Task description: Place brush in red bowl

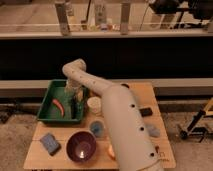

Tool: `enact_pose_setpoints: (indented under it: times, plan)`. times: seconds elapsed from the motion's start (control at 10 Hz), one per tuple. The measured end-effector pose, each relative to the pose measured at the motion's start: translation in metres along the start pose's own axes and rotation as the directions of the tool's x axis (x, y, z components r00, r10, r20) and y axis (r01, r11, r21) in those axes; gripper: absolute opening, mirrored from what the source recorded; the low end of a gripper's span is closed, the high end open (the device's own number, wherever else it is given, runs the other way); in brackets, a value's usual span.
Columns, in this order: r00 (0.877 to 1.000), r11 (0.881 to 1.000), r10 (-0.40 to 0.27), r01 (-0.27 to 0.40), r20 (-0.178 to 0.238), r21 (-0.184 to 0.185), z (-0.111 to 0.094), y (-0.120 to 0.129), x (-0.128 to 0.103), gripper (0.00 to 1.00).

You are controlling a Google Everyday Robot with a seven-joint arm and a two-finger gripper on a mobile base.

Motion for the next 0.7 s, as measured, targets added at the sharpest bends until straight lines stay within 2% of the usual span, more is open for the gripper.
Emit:
enact_pose_setpoints:
  times: [0.3,0.5,0.6,0.7]
  plan:
    - [0.999,0.999,-0.049,0.049,-0.001,-0.023,0.009,0.002,-0.003,0.80]
    - [0.997,0.996,-0.072,0.072,0.001,-0.061,0.018,0.002,-0.004,0.80]
    - [0.997,0.995,-0.076,0.076,0.003,-0.069,0.019,0.003,-0.003,0.78]
    - [0.996,0.993,-0.084,0.084,0.006,-0.078,0.021,0.003,-0.003,0.70]
